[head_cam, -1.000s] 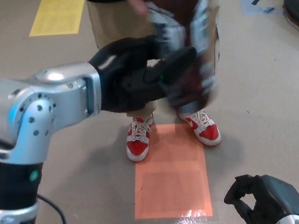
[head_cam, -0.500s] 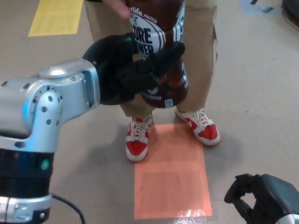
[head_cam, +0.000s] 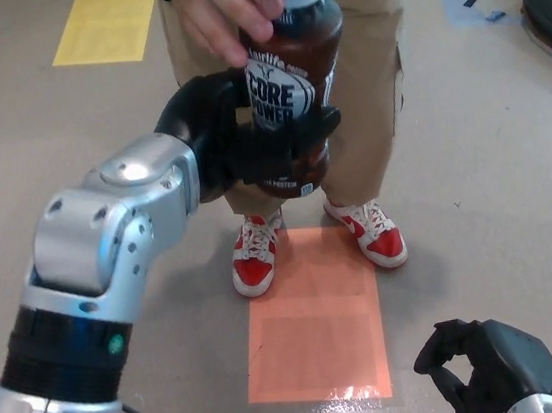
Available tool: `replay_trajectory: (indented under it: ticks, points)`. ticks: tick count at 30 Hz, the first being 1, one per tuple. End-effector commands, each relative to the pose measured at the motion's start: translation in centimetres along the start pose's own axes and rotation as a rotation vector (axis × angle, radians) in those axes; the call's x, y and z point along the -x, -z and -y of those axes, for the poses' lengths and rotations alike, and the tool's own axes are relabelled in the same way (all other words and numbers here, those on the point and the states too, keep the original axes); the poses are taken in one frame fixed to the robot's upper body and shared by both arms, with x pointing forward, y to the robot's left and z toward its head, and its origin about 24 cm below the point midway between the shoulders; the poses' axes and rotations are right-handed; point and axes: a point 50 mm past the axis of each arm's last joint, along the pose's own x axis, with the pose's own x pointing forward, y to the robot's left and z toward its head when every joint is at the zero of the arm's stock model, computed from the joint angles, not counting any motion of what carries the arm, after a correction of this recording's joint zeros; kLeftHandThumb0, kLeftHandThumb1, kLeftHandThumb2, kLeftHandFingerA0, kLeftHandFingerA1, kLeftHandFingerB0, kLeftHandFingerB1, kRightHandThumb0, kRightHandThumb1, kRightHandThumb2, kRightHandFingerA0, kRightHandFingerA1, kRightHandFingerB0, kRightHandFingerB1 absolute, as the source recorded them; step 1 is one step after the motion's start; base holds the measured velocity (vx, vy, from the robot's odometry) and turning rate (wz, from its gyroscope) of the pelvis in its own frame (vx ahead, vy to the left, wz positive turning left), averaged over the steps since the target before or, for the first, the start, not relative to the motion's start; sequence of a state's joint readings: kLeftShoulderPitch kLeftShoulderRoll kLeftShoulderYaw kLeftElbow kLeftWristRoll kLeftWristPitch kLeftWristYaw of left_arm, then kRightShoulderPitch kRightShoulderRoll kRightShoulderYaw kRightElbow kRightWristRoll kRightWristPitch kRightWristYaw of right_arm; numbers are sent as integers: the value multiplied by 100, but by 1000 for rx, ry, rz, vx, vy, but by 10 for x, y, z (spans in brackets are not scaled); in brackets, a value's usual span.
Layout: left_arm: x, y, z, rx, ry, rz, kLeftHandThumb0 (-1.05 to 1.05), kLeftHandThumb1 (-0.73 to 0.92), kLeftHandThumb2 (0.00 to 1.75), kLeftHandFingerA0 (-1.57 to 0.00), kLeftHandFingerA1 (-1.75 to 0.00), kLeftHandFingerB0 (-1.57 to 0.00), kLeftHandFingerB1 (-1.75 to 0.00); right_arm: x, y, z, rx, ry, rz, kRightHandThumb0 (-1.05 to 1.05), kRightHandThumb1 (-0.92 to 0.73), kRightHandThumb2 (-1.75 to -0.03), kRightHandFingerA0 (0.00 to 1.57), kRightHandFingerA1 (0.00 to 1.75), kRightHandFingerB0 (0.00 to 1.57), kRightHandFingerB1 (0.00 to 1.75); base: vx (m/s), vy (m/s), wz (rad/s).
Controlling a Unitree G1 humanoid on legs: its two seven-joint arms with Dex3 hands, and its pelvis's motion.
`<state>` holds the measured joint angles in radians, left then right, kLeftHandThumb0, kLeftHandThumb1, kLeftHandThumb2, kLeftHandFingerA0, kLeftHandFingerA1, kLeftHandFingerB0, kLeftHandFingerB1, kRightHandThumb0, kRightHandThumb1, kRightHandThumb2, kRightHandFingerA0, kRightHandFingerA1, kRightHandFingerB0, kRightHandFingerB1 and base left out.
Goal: The robot recieved a bottle of protein shake from a person using its left hand and then shake the protein up and down 2 two times and hand it back to the person
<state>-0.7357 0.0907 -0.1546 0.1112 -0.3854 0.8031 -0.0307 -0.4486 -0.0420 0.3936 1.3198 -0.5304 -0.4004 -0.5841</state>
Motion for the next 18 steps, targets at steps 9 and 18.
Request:
replay_trajectory:
  ticks: [9, 18]
  points:
    - [10, 22, -41, -167, -311, 217, -17, 86, 65, -107, -82, -69, -88, 1, 4, 3, -17, 19, -17, -48, -56, -106, 98, 106, 94, 78, 0, 0, 0]
    - [23, 67, -76, -149, -404, 199, -19, 88, 65, -110, -81, -67, -97, -1, 3, 6, -6, 21, 4, -49, -55, -116, 106, 110, 91, 87, 0, 0, 0]
